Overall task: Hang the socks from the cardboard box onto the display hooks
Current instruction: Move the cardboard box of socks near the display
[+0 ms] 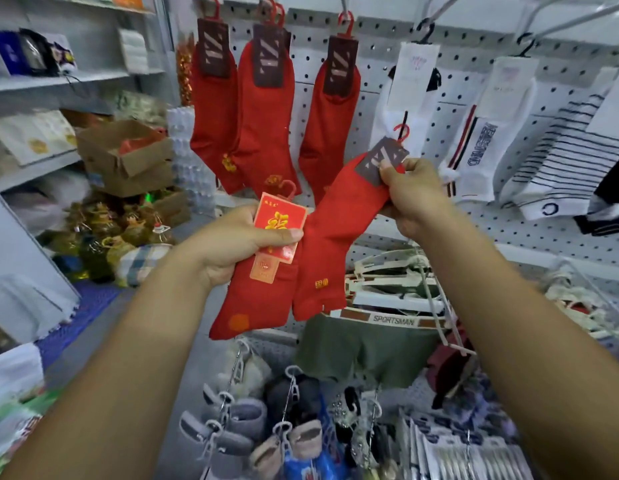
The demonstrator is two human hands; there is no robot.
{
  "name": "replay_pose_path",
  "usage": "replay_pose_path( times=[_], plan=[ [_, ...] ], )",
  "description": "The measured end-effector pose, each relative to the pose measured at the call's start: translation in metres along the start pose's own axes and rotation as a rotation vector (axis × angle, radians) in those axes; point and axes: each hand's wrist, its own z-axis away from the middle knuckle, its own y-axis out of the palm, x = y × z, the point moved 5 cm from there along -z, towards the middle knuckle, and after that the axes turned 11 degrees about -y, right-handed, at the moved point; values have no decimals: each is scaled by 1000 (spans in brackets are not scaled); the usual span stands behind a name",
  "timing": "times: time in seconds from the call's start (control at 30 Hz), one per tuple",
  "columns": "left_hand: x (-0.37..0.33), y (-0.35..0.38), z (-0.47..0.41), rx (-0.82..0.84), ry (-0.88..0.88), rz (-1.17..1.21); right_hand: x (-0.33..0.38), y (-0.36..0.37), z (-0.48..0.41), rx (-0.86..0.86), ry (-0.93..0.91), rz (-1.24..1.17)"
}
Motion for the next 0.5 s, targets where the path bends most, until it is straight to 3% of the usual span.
replay_pose_path(
  times=[0.33,0.5],
  plan=[
    [35,8,-4,102,-208,-28,-19,-8,23,27,-120,156],
    [25,-2,0,57,-187,64,1,0,24,69,-175,67]
  ],
)
